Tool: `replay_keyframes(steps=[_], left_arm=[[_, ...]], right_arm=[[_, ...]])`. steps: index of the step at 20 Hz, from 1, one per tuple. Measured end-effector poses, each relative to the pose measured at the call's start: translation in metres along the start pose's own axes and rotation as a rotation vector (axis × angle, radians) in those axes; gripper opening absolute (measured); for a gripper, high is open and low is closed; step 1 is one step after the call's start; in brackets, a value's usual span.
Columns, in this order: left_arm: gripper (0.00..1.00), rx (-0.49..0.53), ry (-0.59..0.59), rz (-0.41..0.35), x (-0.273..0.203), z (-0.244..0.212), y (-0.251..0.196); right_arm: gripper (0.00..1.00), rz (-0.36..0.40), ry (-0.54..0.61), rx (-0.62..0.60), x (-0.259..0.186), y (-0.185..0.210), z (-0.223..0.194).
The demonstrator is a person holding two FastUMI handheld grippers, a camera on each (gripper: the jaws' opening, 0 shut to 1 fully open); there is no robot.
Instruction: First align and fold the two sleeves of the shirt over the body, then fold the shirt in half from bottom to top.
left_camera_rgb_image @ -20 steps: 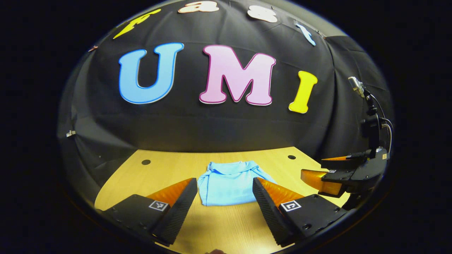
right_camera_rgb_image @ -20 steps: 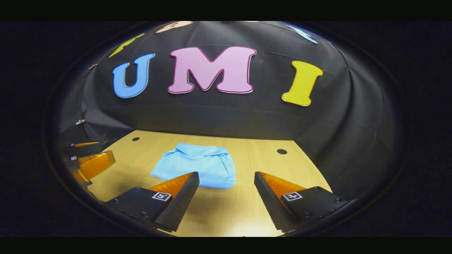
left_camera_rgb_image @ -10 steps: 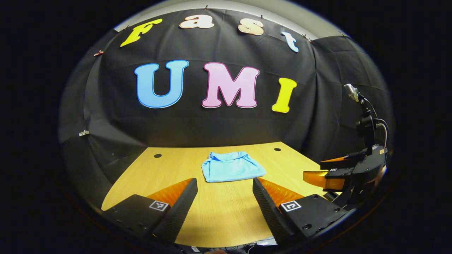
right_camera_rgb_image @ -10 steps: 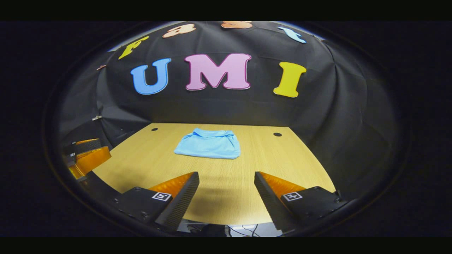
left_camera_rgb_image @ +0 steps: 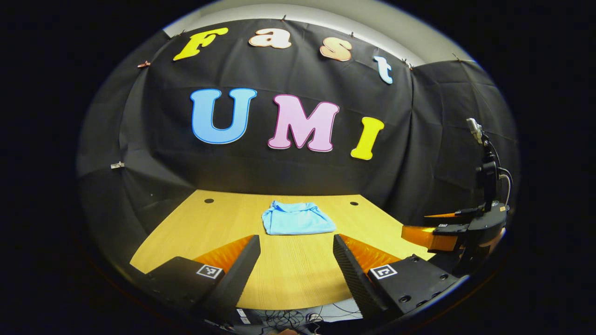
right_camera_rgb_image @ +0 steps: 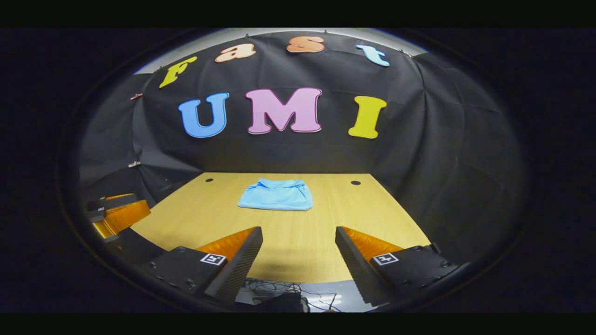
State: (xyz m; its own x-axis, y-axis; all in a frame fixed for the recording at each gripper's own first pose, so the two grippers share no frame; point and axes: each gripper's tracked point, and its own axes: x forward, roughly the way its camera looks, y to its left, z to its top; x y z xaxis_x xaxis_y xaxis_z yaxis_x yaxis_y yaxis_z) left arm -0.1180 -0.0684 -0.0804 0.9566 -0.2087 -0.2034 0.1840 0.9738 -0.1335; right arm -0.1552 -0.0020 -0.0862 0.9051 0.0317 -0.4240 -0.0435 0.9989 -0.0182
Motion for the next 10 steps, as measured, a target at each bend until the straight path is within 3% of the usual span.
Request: replay_keyframes(steps=[10], left_arm=[[0.99,0.01,-0.048,0.05,0.004,0.036,0.042]], right_arm=[[0.98,-0.002,-0.039,-0.001,-0.001,0.013,0.024]])
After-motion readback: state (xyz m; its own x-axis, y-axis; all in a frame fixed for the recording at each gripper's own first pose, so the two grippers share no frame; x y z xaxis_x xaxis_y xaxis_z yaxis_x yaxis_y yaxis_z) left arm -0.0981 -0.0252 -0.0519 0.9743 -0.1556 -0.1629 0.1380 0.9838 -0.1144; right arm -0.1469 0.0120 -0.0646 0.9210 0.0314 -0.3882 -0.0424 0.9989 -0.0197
